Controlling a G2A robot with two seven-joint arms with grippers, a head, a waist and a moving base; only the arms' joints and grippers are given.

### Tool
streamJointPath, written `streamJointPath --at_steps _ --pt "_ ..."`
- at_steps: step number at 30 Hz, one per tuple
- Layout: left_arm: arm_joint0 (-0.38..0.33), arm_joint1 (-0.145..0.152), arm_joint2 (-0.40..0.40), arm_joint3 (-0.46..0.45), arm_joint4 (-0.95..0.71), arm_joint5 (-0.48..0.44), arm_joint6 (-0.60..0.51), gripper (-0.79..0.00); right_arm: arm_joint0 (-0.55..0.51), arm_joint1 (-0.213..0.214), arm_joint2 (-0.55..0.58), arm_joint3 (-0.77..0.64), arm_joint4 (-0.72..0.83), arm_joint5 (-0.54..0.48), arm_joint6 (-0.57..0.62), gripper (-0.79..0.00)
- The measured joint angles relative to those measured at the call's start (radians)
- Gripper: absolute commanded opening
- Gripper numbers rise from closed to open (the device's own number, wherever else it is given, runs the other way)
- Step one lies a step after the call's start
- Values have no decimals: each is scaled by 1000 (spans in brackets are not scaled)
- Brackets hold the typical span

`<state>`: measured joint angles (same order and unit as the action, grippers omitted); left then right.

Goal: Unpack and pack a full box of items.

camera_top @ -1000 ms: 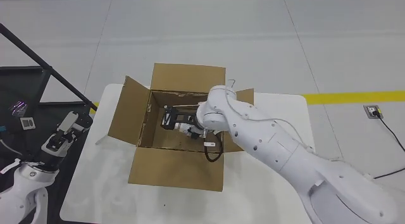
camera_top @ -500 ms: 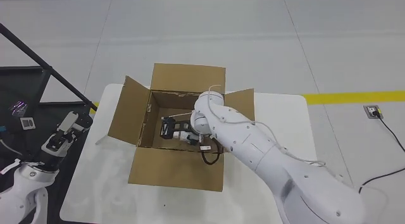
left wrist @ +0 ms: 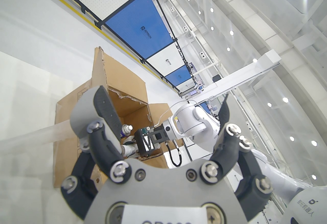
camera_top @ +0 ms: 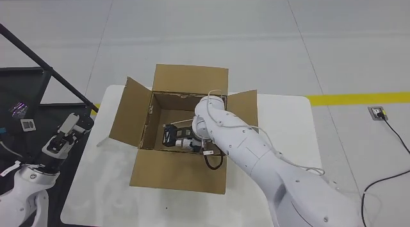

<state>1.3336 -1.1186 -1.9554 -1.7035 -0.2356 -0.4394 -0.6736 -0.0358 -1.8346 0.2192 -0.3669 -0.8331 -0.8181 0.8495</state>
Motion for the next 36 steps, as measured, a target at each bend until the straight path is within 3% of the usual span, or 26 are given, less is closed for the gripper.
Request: streamJointPath --at_steps 16,21,24,29,31,32,36 --pt "2 0 1 -3 -1 2 4 0 46 -31 24 51 -24 -58 -107 -446" --pt "13 3 3 -18 47 7 39 0 79 -22 54 30 -19 -1 -178 -449" --pt "15 4 13 -19 124 -2 75 0 97 -8 80 13 -6 26 -232 -360" --pt "17 5 43 -8 246 -12 132 0 124 36 132 -28 4 -28 -362 -296" --pt "15 5 58 -2 264 -11 134 0 127 56 151 -49 -1 -34 -407 -175" --pt "12 6 67 2 261 -8 126 0 126 71 165 -66 -3 -31 -435 0" --pt "-5 10 88 21 249 5 86 0 96 125 233 -130 37 -37 -521 0"
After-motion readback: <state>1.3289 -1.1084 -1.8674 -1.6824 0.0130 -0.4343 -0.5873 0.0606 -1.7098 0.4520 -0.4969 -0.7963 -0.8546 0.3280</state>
